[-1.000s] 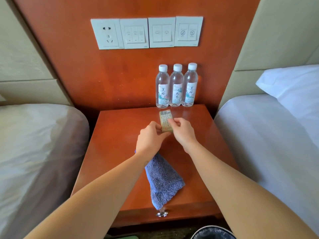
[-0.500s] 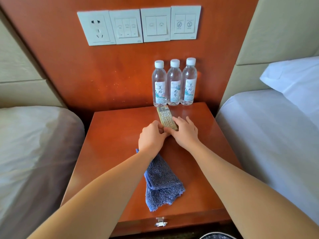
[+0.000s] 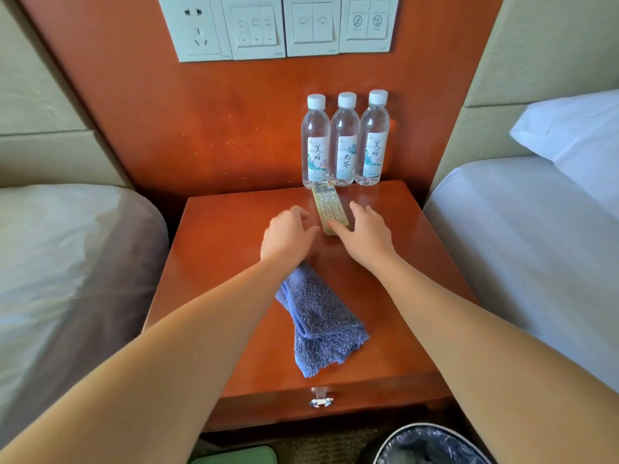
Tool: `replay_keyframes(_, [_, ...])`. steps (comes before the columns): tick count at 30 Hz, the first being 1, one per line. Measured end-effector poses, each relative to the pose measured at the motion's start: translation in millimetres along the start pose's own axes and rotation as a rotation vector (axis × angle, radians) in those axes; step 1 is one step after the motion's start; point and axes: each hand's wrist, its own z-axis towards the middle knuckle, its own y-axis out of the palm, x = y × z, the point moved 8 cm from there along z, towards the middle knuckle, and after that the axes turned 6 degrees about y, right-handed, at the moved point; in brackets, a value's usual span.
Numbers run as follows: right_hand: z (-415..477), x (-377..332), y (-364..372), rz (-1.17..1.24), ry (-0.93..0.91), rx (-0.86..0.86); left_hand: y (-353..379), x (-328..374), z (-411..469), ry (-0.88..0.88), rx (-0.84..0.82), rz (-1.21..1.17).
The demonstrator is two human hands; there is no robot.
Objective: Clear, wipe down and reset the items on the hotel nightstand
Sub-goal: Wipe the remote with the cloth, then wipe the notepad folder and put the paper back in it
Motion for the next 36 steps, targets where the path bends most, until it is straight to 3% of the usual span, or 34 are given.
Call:
replay_keyframes(10, [-73.1, -18.4, -16.2, -0.015, -0.036, 0.036, -50.4, -5.9, -74.1, 0.134, -0.086, 0.184])
replay_keyframes(19, [-180.3, -40.6, -23.3, 0.005, -0.114, 0.075, -75.2, -12.0, -189.6, 0.188, 0.007, 0.205])
replay_keyframes(27, [-281.1, -15.9, -6.1, 0.014, -0.175, 0.171, -59.2, -26.5, -300.9, 0.258, 0.061, 0.175])
replay_keyframes(36, [-376.4, 38.9, 49.9, -0.012, -0.165, 0.095, -5.4, -59.7, -400.3, 0.222, -0.002, 0.165])
